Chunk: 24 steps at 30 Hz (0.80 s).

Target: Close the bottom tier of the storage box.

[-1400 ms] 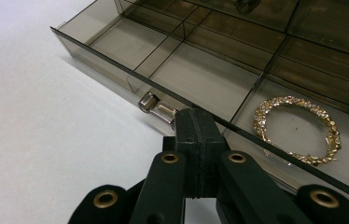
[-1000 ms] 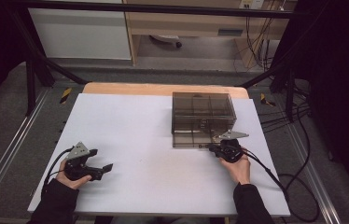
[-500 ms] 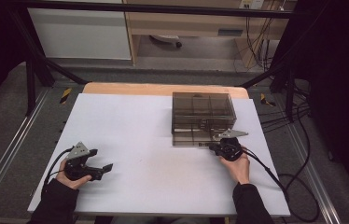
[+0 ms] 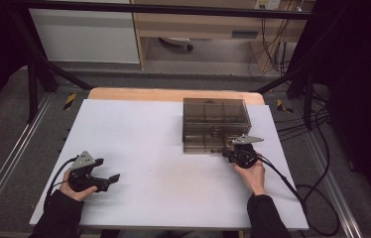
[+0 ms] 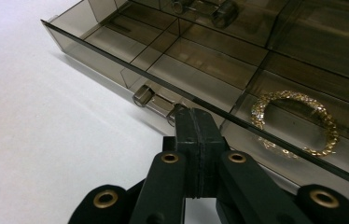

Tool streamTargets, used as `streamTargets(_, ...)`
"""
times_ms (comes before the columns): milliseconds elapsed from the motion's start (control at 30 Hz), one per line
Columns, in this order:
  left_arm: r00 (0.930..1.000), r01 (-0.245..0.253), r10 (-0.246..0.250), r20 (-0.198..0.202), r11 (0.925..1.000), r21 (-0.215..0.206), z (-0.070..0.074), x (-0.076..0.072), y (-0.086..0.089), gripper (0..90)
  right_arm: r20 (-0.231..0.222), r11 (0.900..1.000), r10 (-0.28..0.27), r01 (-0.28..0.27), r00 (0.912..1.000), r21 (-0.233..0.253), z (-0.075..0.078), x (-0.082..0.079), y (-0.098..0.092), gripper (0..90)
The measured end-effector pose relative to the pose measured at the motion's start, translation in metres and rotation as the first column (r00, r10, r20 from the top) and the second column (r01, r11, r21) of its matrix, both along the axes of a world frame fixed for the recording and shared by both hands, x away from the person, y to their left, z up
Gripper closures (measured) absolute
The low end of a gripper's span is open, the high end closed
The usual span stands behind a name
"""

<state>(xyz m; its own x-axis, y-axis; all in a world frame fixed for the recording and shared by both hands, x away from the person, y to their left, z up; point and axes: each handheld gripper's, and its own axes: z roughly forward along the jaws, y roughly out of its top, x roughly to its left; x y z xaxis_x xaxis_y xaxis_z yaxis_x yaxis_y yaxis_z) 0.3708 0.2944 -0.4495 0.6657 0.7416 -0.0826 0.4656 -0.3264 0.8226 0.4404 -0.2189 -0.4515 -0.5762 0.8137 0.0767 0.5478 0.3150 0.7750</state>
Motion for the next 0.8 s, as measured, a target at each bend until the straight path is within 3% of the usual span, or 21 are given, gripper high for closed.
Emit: streamTargets(800, 1.0000, 0.001, -0.001, -0.002, 1.0000, 0.006, -0.0003, 0.0003, 0.0001, 6.4, 0.007, 1.000, -0.014, 0.014, 0.9999, 0.010, 0.0002, 0.0083, -0.0027, 90.0)
